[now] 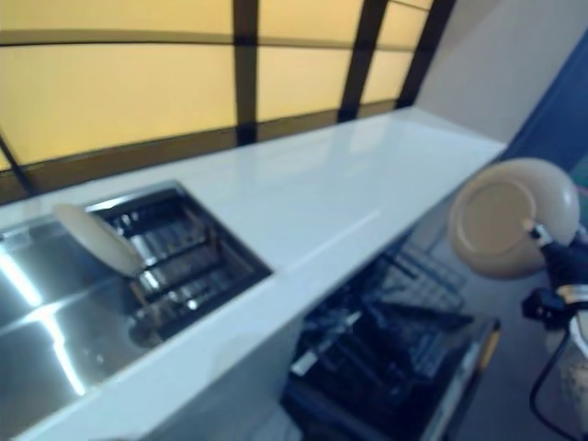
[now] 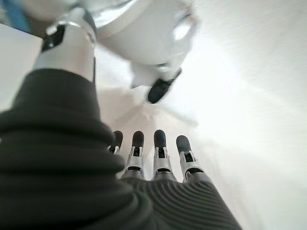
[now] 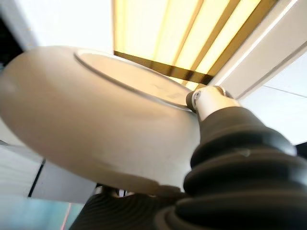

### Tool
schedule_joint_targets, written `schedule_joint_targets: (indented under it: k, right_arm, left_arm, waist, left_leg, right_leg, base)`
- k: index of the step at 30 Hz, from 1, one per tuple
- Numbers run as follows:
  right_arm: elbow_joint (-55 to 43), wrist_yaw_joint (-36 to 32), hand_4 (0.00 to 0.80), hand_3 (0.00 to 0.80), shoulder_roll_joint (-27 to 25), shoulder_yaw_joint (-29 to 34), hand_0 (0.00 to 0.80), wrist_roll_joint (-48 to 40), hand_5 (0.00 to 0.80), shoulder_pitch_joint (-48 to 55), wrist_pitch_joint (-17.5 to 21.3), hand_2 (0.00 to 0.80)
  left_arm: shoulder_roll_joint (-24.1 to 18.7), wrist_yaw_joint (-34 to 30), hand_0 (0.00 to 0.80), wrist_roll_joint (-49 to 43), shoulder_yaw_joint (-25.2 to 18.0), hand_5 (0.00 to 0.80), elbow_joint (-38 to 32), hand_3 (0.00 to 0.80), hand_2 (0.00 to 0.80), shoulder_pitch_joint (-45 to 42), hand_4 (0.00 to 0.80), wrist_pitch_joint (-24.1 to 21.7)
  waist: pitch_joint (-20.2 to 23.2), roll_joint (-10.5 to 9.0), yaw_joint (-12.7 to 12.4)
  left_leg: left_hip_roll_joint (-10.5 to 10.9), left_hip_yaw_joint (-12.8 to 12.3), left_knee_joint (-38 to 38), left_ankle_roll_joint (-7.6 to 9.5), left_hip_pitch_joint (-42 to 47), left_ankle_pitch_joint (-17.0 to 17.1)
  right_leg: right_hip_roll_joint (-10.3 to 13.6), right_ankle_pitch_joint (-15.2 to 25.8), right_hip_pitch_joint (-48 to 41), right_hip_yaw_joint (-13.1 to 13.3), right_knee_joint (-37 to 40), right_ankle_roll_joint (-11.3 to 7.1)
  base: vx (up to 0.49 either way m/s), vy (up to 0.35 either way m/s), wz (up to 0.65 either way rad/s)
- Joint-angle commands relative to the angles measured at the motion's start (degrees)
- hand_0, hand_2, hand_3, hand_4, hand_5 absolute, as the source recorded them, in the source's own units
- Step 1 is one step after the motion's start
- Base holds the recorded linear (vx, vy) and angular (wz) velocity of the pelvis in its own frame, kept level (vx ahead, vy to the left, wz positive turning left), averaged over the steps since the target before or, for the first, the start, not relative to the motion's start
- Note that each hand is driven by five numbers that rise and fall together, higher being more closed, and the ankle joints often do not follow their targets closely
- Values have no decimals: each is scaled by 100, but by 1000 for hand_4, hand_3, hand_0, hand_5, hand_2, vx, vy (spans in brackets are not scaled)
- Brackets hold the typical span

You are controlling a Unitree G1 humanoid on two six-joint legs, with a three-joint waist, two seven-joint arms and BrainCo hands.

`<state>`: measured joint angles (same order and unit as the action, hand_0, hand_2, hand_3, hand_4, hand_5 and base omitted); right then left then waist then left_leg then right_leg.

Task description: Take plates into dishwasher

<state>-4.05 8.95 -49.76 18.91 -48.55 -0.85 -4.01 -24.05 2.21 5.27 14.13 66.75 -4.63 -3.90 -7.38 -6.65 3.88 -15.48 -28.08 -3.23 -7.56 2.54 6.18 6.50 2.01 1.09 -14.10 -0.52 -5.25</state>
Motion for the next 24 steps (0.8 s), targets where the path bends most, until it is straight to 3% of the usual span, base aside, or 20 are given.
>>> schedule_joint_targets:
  k: [1,3,9,16,24]
  right_arm:
    - [-196,-84,800,800,-61,183,800,-163,800,-399,391,800]
    - [-236,-165,800,800,-161,106,800,-11,800,-482,289,800]
    - [-228,-353,800,800,-183,-257,800,253,800,-731,64,800]
    - [-190,-686,800,800,-52,-528,800,644,800,-740,-86,800]
    - [-206,-999,800,800,-28,-927,800,1931,800,-690,-122,800]
  left_arm:
    - [-136,62,0,-80,-240,0,-91,0,0,584,0,-262]
    - [8,43,0,-47,-216,0,-143,0,0,576,0,-440]
    - [268,54,0,-32,-84,0,-352,0,0,719,0,-614]
    - [340,30,0,0,-57,0,-305,0,0,803,0,-620]
    - [323,77,0,-47,-90,0,-129,0,0,917,0,-482]
  waist:
    - [68,-223,59]
    - [21,-125,96]
    - [-182,42,141]
    - [-261,159,225]
    - [-328,243,259]
  left_leg:
    - [465,126,392,422,-212,-406]
    - [411,222,360,281,-249,-280]
    - [322,387,276,93,-515,-3]
    - [266,444,189,7,-583,121]
    - [255,529,98,-53,-590,192]
  right_leg:
    - [338,129,-569,16,57,-529]
    - [190,72,-565,77,168,-372]
    - [-16,23,-370,195,259,-127]
    - [-69,-21,-221,140,212,-52]
    - [-103,-30,-84,102,153,-26]
  base:
    - [-34,-164,-53]
    - [-52,-118,-33]
    - [-139,-71,-10]
    - [-95,-18,3]
    - [-66,-6,7]
